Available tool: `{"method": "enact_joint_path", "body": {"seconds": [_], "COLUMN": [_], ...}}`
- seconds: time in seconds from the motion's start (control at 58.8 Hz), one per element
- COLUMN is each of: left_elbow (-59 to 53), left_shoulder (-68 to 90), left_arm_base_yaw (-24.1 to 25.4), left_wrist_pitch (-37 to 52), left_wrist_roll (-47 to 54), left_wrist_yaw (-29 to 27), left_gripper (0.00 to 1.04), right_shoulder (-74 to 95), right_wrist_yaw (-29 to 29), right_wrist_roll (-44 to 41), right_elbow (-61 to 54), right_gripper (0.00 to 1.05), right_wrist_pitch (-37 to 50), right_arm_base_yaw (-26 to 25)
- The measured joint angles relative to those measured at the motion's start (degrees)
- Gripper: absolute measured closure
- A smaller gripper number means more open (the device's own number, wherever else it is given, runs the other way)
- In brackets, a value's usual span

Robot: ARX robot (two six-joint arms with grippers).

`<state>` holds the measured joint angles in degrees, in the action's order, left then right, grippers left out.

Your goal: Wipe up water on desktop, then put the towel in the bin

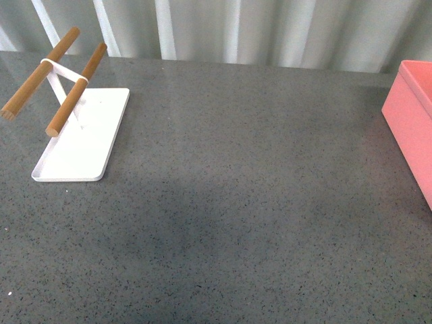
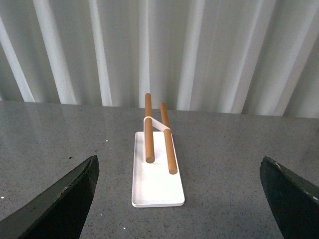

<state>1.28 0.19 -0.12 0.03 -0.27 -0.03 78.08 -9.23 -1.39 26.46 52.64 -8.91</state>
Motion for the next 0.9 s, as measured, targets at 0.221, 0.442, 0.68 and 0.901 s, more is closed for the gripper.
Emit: {"method": "enact_joint_path", "body": {"seconds": [0.221, 0.442, 0.68, 0.901], "left_elbow": [0.0, 0.0, 0.0, 0.0], "left_shoulder": [0.0, 0.0, 0.0, 0.0], "left_arm_base_yaw": [0.0, 0.0, 0.0, 0.0], "left_wrist_pitch": [0.0, 0.0, 0.0, 0.0], "left_wrist_roll": [0.02, 0.0, 0.0, 0.0], "left_wrist_yaw": [0.04, 0.02, 0.02, 0.02], "left_gripper": [0.07, 0.07, 0.07, 0.07], "right_shoulder": [-8.13, -18.21, -26.53, -33.73], "right_wrist_yaw": [2.99, 6.4, 8.79, 8.81], "right_wrist_roll": [0.24, 0.24, 0.37, 0.37], "right_elbow": [-10.58, -17.66, -22.62, -24.61], "right_gripper": [1.01, 1.01, 1.01, 1.01], "right_wrist_pitch": [0.42, -2.38, -4.87, -10.16], "right_arm_base_yaw": [2.51, 5.62, 8.74, 8.74]}}
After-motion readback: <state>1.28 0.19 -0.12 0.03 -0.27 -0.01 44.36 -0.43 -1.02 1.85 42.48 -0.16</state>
